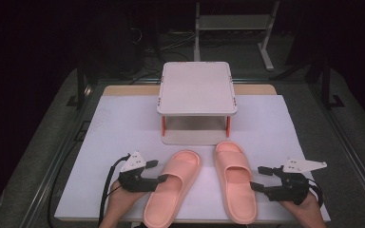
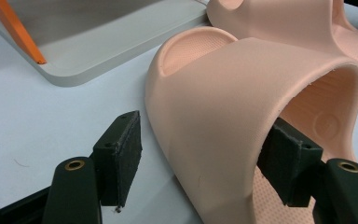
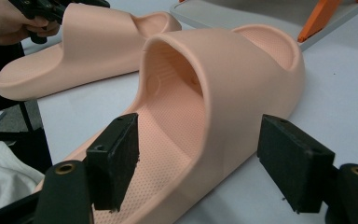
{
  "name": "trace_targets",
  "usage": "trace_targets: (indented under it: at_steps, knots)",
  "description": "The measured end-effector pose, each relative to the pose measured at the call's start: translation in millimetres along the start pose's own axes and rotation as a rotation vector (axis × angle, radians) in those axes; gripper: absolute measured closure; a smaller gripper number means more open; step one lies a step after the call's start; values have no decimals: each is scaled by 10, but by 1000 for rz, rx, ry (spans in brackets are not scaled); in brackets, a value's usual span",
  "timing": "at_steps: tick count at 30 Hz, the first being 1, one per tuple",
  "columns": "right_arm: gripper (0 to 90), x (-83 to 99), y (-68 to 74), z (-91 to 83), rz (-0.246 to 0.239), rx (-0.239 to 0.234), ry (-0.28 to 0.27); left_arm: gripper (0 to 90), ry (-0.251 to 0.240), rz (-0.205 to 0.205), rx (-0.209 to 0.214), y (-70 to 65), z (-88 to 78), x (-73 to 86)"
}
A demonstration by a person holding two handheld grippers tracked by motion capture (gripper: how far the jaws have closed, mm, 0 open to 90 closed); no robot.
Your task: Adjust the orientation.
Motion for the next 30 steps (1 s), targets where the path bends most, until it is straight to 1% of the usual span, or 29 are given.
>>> trace_targets:
  at_steps: [6, 11, 14, 16, 19, 22, 30]
  knots:
    - [288, -6, 25, 20, -11, -5, 3, 349, 3, 5, 6, -16, 17, 4]
    - [289, 3, 29, 70, -20, 10, 23, 383, 12, 19, 16, -33, 26, 4]
    - [296, 6, 35, 111, -28, 20, 34, 390, 13, 18, 19, -37, 35, 10]
    - [315, -4, 22, 157, -36, 40, 40, 400, 21, 21, 23, -39, 45, 18]
    - [345, -43, 1, 212, -37, 75, 35, 408, 27, 25, 23, -57, 64, 22]
    - [354, -61, -4, 262, -52, 104, 45, 409, 31, 31, 23, -64, 74, 23]
    - [366, -80, 8, 337, -83, 152, 55, 404, 32, 36, 20, -74, 88, 25]
Point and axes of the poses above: each handheld gripper's, and its own axes: z roughly forward along the jaws, x roughly out of its underside, y roughly to its left, the point moved 8 cm from there along z, roughly forward along the jaws, and after that the axes turned 8 degrees about x, right-handed, at the moved point
